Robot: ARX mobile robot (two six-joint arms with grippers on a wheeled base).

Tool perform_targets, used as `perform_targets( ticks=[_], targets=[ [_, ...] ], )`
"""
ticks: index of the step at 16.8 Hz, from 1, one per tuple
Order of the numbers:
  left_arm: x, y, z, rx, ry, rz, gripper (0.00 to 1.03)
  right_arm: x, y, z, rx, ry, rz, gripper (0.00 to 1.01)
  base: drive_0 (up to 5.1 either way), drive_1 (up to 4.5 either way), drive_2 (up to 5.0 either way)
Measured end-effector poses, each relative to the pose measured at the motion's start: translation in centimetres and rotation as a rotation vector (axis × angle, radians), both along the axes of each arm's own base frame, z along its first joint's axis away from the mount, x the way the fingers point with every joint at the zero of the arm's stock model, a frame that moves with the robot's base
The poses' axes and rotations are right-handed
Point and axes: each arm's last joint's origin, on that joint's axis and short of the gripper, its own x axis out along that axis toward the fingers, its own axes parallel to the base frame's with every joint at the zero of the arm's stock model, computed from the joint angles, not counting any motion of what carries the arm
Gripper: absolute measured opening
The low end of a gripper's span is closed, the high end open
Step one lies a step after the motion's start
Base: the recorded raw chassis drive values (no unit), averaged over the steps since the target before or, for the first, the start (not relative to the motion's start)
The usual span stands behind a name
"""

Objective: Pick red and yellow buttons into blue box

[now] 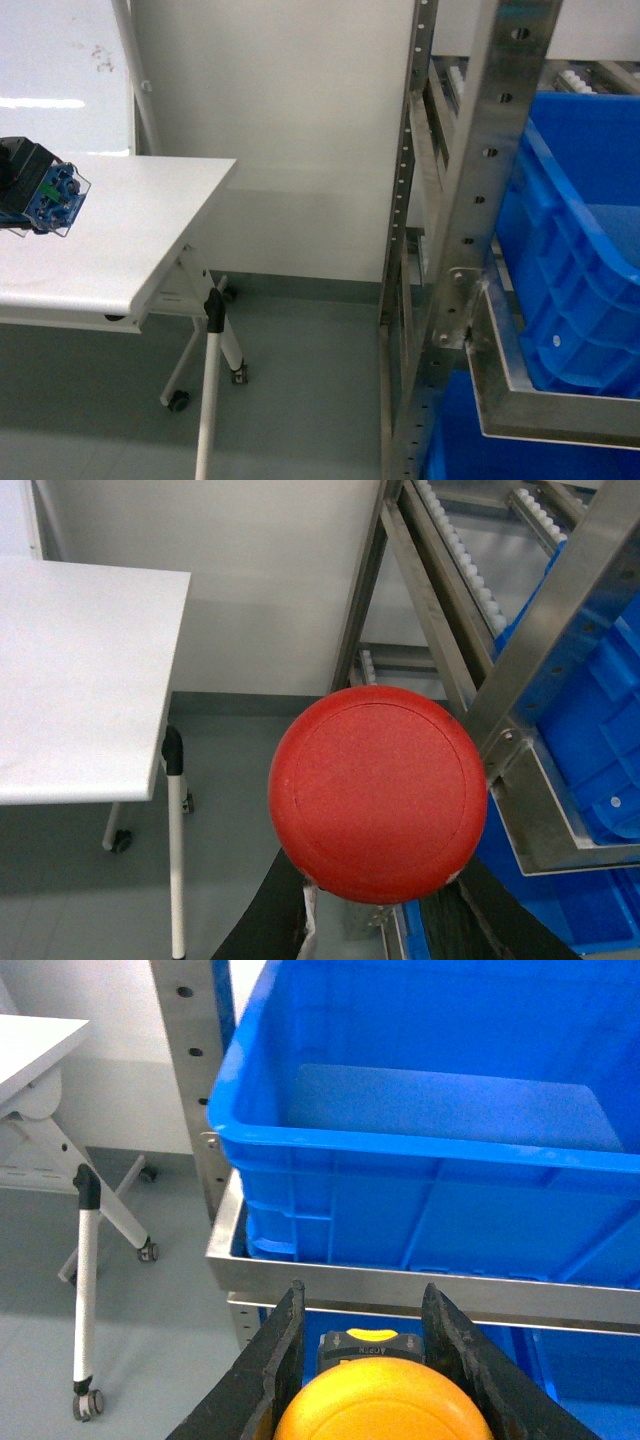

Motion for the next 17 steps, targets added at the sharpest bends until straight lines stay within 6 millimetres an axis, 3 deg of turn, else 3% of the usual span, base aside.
perform_targets(
  ticks=[17],
  targets=[
    [0.00,0.03,0.01,0.000,-0.001,0.002,0.19,0.00,0.00,0.00,0.000,0.000,0.000,0.32,5.0,-2.43,-2.4]
  ],
)
